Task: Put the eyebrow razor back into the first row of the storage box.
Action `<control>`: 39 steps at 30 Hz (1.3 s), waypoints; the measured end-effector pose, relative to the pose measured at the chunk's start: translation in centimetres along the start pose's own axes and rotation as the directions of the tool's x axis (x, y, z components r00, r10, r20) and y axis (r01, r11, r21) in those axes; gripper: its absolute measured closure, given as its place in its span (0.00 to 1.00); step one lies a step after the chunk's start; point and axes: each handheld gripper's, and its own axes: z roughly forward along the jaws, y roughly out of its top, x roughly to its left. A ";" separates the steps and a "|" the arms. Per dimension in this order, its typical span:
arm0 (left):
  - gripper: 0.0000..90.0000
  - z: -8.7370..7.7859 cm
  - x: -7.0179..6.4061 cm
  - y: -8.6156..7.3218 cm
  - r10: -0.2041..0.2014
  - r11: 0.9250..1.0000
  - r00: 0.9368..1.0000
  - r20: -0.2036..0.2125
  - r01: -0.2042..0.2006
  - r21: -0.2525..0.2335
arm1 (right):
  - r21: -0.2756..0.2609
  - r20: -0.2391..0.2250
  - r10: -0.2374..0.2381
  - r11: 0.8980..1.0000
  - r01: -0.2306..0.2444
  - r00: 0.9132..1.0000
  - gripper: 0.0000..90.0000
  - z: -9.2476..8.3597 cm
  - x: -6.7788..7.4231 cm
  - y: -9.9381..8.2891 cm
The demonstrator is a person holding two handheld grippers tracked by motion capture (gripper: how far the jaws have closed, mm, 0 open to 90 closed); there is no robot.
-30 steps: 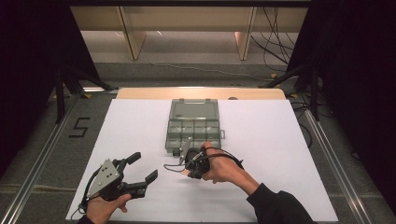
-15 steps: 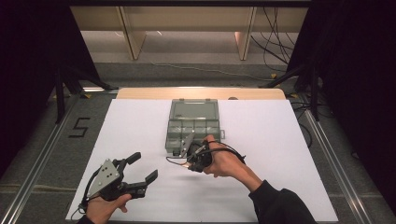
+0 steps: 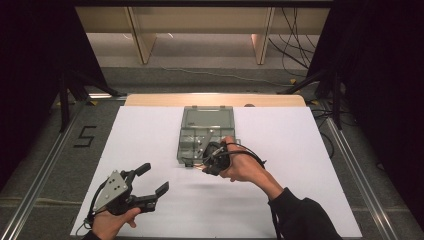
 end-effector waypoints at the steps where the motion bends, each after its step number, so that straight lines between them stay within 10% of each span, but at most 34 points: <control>1: 0.18 0.0 0.0 0.0 0.001 1.000 1.000 0.000 -0.001 0.000 | 0.000 0.004 0.000 1.000 0.000 1.000 0.82 0.0 -0.1 0.0; 39: 0.18 0.0 0.0 0.0 -0.002 1.000 1.000 -0.002 0.002 -0.004 | -0.059 0.103 0.084 0.995 -0.078 0.991 0.82 -0.6 -5.5 -1.0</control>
